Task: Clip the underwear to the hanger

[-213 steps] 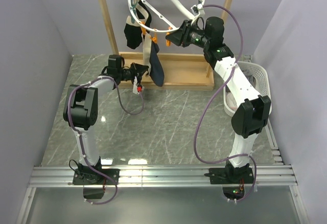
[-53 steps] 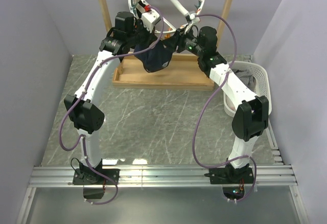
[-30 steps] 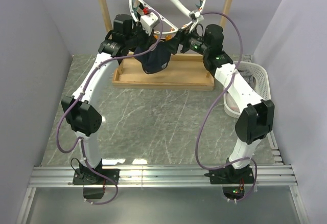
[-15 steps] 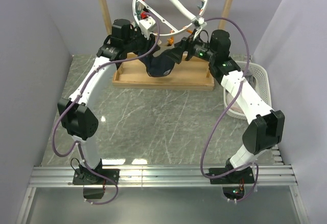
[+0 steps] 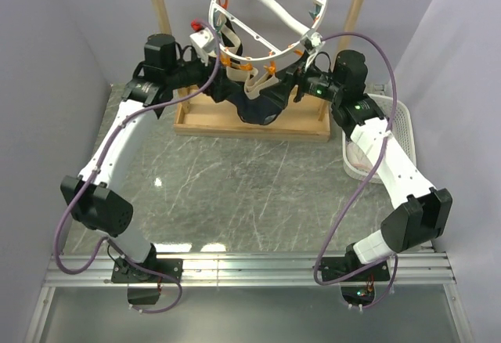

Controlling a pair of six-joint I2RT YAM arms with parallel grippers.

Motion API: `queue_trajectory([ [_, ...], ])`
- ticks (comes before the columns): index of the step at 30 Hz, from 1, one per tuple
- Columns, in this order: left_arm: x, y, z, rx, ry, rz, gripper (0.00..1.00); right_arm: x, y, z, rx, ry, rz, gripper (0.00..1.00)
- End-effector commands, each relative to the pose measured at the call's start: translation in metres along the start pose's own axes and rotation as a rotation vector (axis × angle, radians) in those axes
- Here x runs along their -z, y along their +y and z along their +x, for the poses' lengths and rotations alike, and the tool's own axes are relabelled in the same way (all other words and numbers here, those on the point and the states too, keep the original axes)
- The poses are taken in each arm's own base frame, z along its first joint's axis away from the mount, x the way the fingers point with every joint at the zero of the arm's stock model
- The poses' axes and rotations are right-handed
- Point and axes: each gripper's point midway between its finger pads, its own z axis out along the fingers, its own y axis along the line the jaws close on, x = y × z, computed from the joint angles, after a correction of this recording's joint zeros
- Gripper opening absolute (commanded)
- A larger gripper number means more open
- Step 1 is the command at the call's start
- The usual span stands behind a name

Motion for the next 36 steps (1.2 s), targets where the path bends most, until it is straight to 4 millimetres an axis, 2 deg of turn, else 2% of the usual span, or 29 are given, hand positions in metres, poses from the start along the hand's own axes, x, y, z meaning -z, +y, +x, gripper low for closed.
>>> queue_trajectory([
  [1,0.027,-0.017,-0.003,0.094,0.005,0.051,0.99,0.021,0.019,0.039,-0.097,0.140,-0.048,0.97],
  [5,0.044,-0.005,0.018,0.246,0.047,0.031,0.99,0.033,0.028,0.051,-0.095,0.171,-0.065,0.98],
  [7,0.055,0.009,0.029,0.332,0.059,0.004,0.99,0.037,0.027,0.058,-0.087,0.181,-0.044,0.98],
  [8,0.062,0.019,0.033,0.359,0.058,-0.022,0.99,0.041,0.031,0.053,-0.066,0.166,-0.038,0.99],
  [11,0.070,0.032,0.047,0.415,0.072,-0.082,0.99,0.048,0.028,0.054,-0.031,0.150,0.005,0.99],
  [15,0.075,0.031,0.048,0.416,0.066,-0.094,0.99,0.042,0.018,0.045,0.005,0.153,0.024,0.99],
  [16,0.074,0.032,0.044,0.400,0.045,-0.090,0.99,0.040,0.017,0.034,0.025,0.137,0.027,0.99],
  [19,0.075,0.030,0.041,0.400,0.029,-0.091,0.99,0.032,0.003,0.020,0.068,0.108,0.071,0.99],
  [20,0.076,0.030,0.041,0.394,0.027,-0.094,0.99,0.028,-0.007,0.021,0.085,0.114,0.107,0.99],
  [22,0.076,0.031,0.040,0.387,0.025,-0.097,0.99,0.024,-0.015,0.012,0.184,0.117,0.121,0.99],
  [23,0.076,0.031,0.039,0.377,0.026,-0.097,0.99,0.021,-0.028,0.019,0.207,0.149,0.153,0.99],
  [27,0.078,0.033,0.035,0.349,0.020,-0.101,0.99,0.015,-0.058,0.011,0.509,0.174,0.210,0.99],
  [33,0.078,0.037,0.032,0.335,0.019,-0.103,0.99,0.007,-0.085,0.015,0.841,0.235,0.228,1.00],
  [34,0.078,0.038,0.032,0.333,0.016,-0.104,0.99,0.008,-0.090,0.024,0.868,0.255,0.233,1.00],
  [36,0.079,0.039,0.033,0.325,0.017,-0.109,0.99,0.008,-0.094,0.021,0.969,0.250,0.250,1.00],
])
